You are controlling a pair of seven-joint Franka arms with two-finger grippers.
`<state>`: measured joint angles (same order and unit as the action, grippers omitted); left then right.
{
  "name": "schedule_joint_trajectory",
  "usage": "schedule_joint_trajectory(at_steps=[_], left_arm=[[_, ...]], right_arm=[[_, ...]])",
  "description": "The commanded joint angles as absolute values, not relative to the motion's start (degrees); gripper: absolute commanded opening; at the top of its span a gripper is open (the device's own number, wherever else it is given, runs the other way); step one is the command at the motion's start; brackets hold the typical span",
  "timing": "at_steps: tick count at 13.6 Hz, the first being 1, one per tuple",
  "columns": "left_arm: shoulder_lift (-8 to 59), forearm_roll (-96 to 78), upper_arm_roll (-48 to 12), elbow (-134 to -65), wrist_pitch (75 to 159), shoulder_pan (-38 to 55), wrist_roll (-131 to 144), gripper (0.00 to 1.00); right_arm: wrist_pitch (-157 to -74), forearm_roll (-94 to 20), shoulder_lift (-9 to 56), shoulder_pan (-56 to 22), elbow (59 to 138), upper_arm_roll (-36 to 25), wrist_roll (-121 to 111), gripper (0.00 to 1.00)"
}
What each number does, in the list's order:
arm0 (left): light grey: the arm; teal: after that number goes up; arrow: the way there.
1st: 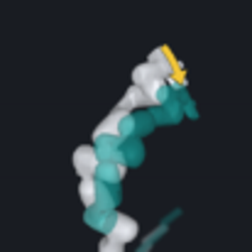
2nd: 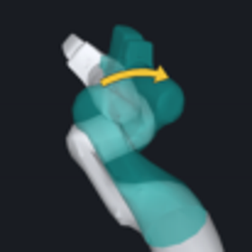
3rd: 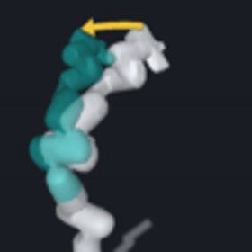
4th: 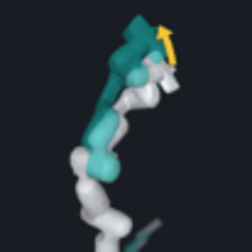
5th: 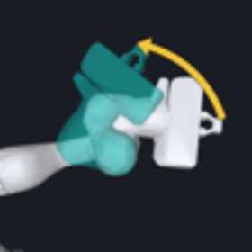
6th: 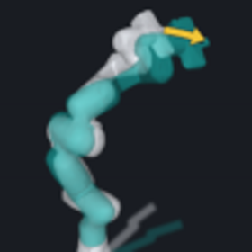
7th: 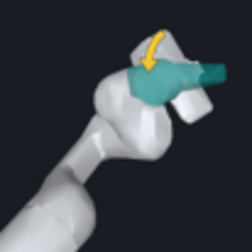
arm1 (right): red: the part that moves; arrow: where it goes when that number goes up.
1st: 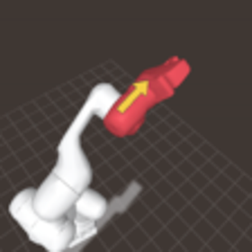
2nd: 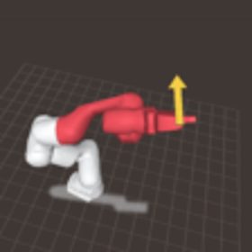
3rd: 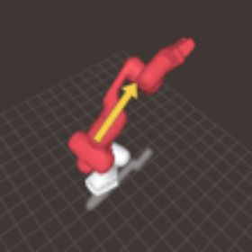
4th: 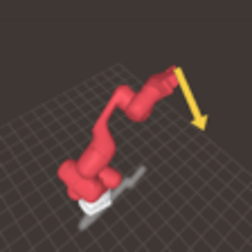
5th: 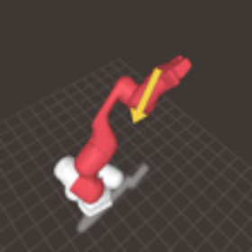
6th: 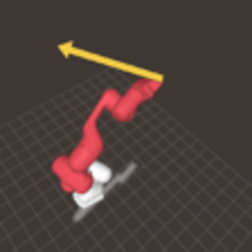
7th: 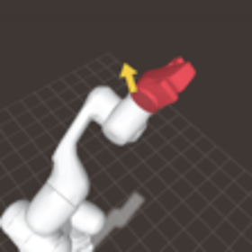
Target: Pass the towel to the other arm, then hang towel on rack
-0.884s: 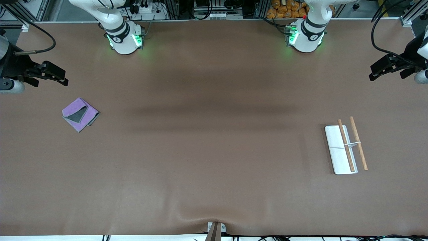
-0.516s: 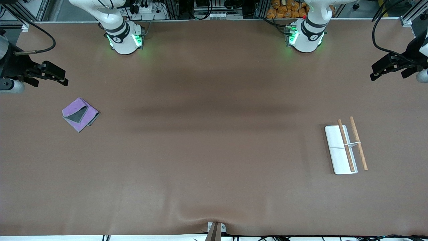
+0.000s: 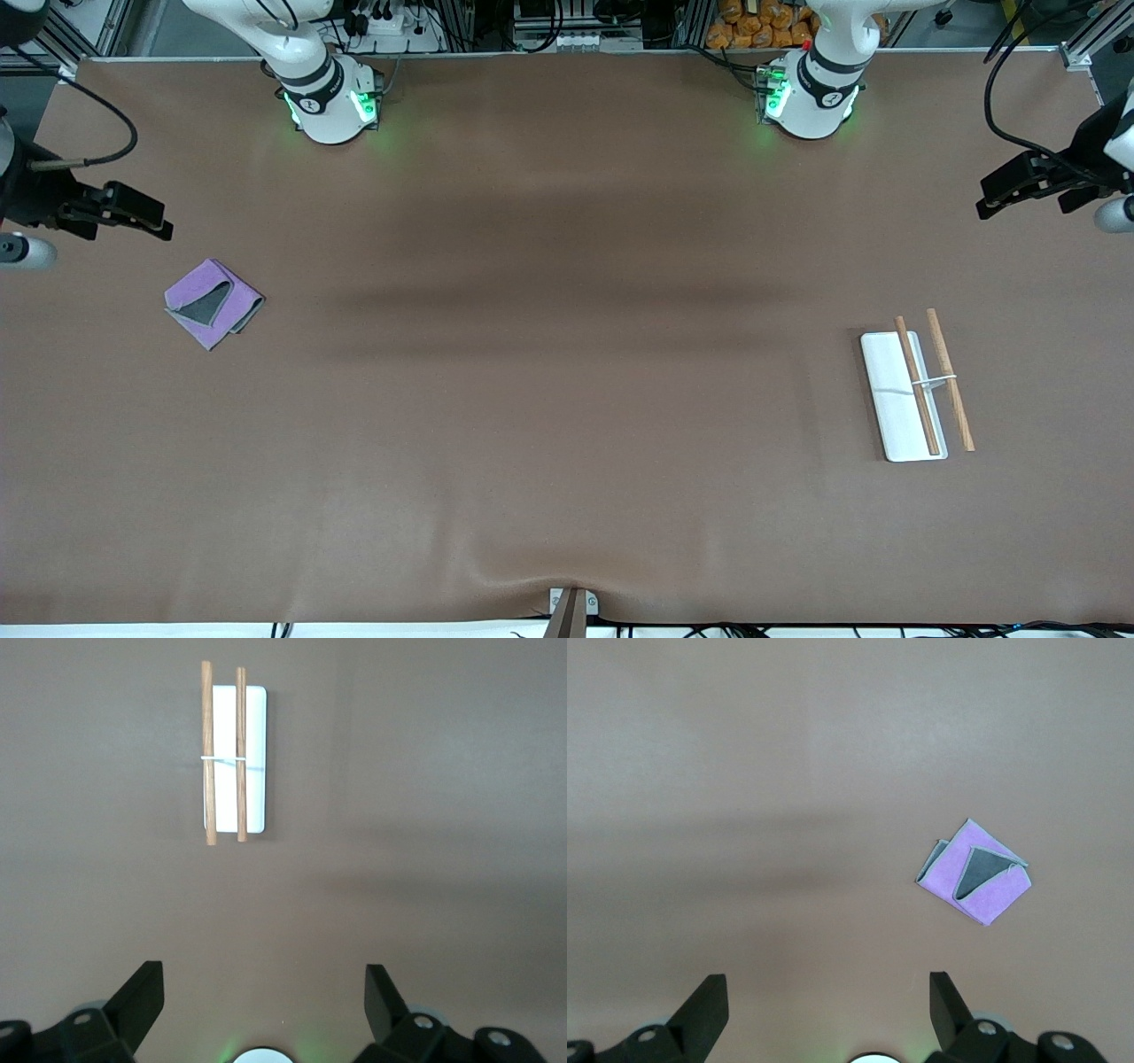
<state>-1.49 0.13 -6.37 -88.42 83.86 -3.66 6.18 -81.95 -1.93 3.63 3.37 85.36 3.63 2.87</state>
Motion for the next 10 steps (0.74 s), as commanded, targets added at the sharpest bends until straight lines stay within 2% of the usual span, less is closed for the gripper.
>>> schedule_joint_trajectory(at_steps=[1, 7, 10], left_arm=[[-1.14, 1.23, -7.29, -87.45, 82.27, -3.78, 6.59, 1.0], [-1.5, 1.23, -7.38, -89.12, 82.97, -3.87, 6.59, 1.0], [-1.5, 1.23, -7.38, -89.91, 83.84, -3.87, 6.59, 1.0]], right_arm=[[-80.43, 0.34, 5.18, 6.4, 85.77, 3.87, 2.02, 1.0], [-80.68, 4.22, 5.36, 12.39, 93.59, 3.87, -4.39, 1.0], [-89.35, 4.83, 5.01, 16.07, 102.36, 3.87, -7.27, 1.0]])
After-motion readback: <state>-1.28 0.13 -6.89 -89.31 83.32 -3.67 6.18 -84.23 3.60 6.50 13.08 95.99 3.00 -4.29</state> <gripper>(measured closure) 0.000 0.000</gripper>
